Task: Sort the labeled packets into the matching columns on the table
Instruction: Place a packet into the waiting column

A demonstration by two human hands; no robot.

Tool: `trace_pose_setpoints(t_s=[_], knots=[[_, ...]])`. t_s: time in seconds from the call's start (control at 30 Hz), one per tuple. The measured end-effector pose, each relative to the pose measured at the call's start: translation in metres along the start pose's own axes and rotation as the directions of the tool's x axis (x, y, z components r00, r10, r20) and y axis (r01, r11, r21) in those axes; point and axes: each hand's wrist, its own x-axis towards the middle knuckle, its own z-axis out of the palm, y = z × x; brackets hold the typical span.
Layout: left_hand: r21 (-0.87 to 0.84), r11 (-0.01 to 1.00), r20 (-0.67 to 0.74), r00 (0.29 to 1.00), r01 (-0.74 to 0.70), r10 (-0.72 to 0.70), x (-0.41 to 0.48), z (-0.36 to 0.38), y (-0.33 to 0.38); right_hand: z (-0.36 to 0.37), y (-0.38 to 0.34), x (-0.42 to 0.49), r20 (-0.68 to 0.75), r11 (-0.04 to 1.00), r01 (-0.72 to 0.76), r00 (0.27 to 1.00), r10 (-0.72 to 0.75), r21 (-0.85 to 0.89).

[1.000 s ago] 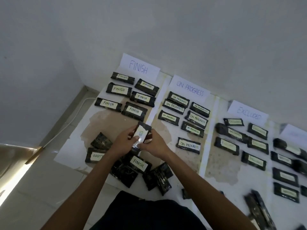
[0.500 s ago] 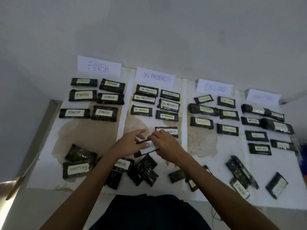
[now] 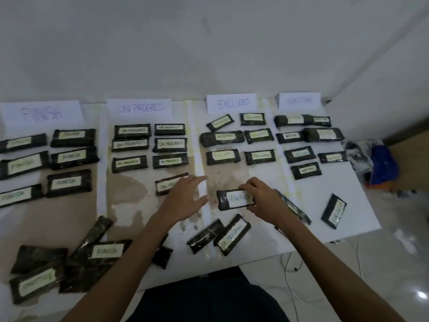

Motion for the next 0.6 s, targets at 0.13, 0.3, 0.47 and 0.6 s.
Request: trace_pose_setpoints(t_s=[0.13,0.3,0.47,0.6], knots=[[0.025,0.998,0.013,0.998,-0.059,0.058,0.027,0.037,0.04,-0.015,0.056,-0.025,-0.058,0.998,-0.064,0.996,0.062,-0.025],[0.04,0.993,0.065,0.992,-0.108,0.106,0.062,0.091,0.082,-0.029,0.127,-0.053,-0.112,0.988,-0.153,0.982,0.154,0.012],[0.058,0.988,0.105,0.985,-0.143,0.137,0.094,0.137,0.113,-0.031,0.192,-0.068,-0.101,0.978,-0.205,0.973,0.208,0.043],[0.059,0.989,0.101,0.986,-0.138,0.132,0.118,0.17,0.133,-0.031,0.242,-0.076,-0.081,0.967,-0.247,0.964,0.252,0.06]])
